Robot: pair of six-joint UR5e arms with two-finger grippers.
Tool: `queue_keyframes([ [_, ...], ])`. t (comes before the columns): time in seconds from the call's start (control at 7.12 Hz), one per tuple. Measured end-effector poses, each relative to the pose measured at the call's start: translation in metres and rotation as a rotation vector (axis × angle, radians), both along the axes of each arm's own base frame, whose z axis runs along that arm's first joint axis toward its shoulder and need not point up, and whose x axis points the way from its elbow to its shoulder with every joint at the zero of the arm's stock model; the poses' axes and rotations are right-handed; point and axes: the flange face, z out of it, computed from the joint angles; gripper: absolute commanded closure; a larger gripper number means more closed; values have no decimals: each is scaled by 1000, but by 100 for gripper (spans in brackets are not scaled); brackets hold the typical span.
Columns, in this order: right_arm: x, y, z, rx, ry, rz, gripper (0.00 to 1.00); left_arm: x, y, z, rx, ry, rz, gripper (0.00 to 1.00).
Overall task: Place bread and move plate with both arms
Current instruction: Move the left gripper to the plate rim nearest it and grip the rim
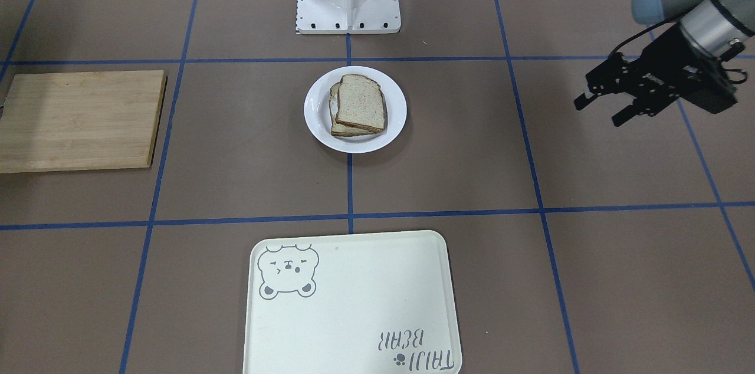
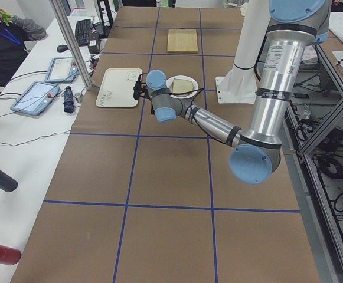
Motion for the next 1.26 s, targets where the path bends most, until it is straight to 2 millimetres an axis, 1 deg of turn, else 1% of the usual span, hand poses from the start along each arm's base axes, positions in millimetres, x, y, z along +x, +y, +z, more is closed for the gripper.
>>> queue_keyframes([
  [0.14, 2, -1, 1, -4, -1, 6, 0, 48, 11, -14, -12, 23, -12, 2],
  [0.28, 3, -4, -1, -5, -3, 9, 0, 95, 27, -21, -15, 52, -22, 2],
  [0.42, 3, -12, -7, -13, -5, 13, 0, 130, 42, -24, -23, 93, -26, 2],
  [0.56, 3, -25, -18, -37, -6, 21, 0, 151, 56, -26, -35, 138, -21, 2],
  [0.7, 3, -38, -30, -57, -5, 26, 0, 160, 66, -24, -49, 169, -16, 3],
  [0.84, 3, -46, -36, -66, -5, 28, 0, 172, 79, -21, -66, 190, -18, 9],
  [1.12, 3, -52, -40, -66, -5, 29, 0, 210, 118, -8, -79, 245, -17, 22],
  [1.26, 3, -55, -43, -63, -5, 29, 0, 219, 129, -4, -102, 272, -14, 34],
])
